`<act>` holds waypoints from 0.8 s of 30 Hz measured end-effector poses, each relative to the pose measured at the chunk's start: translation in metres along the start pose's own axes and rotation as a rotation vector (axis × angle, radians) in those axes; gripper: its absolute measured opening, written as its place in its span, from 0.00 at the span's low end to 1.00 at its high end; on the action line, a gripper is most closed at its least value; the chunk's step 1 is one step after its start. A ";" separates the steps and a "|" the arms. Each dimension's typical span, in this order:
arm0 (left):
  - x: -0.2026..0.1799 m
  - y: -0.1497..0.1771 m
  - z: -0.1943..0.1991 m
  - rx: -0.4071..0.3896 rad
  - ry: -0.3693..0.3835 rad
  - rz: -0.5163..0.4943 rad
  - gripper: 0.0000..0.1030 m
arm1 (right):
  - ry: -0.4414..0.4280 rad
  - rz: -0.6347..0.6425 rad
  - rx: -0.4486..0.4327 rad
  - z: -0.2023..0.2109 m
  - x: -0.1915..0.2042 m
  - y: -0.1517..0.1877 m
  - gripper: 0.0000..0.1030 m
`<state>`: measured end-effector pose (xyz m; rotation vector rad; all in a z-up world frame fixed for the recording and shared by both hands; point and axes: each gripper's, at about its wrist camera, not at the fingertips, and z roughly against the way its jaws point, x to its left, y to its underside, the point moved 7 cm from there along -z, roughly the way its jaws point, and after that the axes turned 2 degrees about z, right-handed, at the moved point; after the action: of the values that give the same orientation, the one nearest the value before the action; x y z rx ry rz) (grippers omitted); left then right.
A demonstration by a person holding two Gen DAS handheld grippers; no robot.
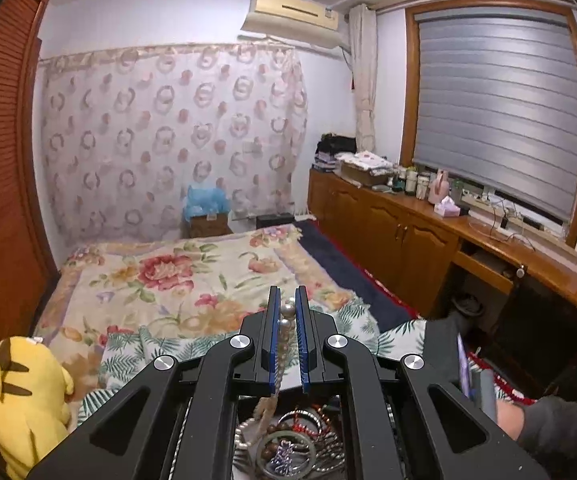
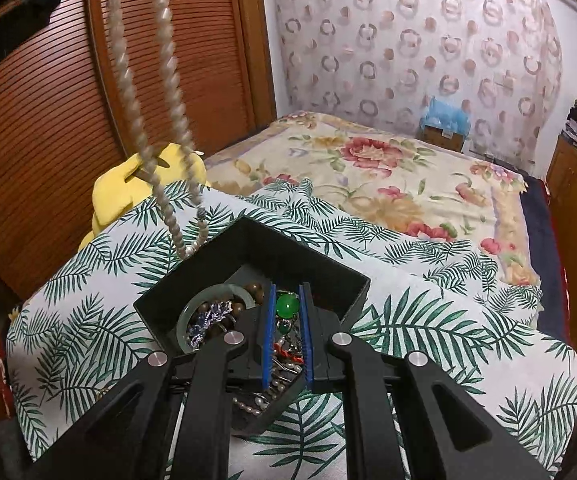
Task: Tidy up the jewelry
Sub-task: 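Lower pearls and green pendant into the box and open both tools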
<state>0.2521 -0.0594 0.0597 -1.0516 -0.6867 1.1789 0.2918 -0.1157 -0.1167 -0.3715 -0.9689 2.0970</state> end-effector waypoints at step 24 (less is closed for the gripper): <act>0.011 0.101 -0.034 0.204 -0.023 0.030 0.07 | 0.015 -0.030 -0.040 0.040 0.024 0.038 0.23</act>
<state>0.2450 -0.0553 -0.0467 -0.8805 -0.5573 1.2609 0.2339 -0.1341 -0.1169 -0.3898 -1.0028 2.0481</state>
